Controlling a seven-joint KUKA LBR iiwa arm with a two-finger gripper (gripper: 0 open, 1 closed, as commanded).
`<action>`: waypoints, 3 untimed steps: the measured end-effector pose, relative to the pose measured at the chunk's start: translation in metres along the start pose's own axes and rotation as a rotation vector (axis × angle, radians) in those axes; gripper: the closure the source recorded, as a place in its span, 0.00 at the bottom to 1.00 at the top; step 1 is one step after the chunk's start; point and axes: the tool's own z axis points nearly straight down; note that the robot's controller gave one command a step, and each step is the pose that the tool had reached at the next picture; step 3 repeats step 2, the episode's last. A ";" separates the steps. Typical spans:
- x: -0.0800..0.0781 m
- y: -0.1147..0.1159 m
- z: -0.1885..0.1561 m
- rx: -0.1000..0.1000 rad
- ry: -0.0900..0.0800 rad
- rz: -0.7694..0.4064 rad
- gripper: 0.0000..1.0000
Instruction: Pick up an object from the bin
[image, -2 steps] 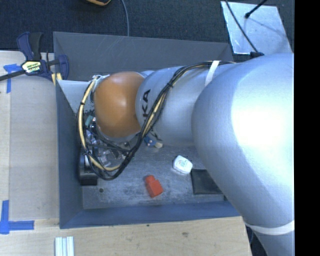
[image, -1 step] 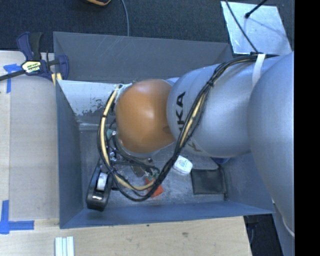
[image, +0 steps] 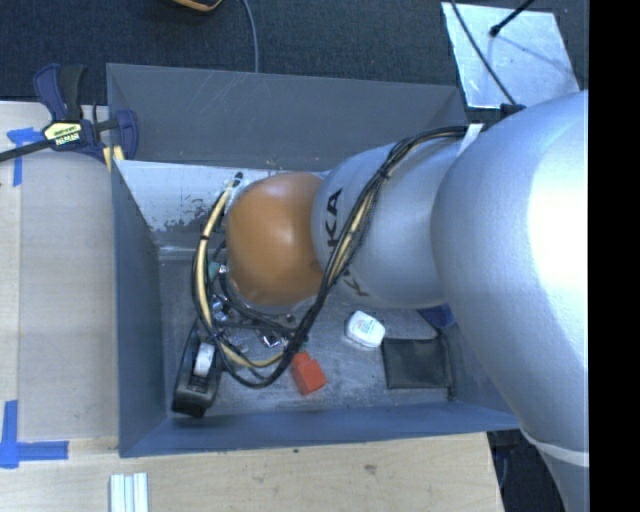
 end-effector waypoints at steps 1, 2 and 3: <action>-0.016 -0.021 -0.032 0.000 0.018 0.012 1.00; -0.013 -0.028 -0.127 0.001 0.015 0.015 1.00; -0.013 -0.028 -0.127 0.001 0.015 0.015 1.00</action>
Offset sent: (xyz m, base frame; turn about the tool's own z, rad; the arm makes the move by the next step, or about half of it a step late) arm 0.0217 -0.0101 0.0330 0.0096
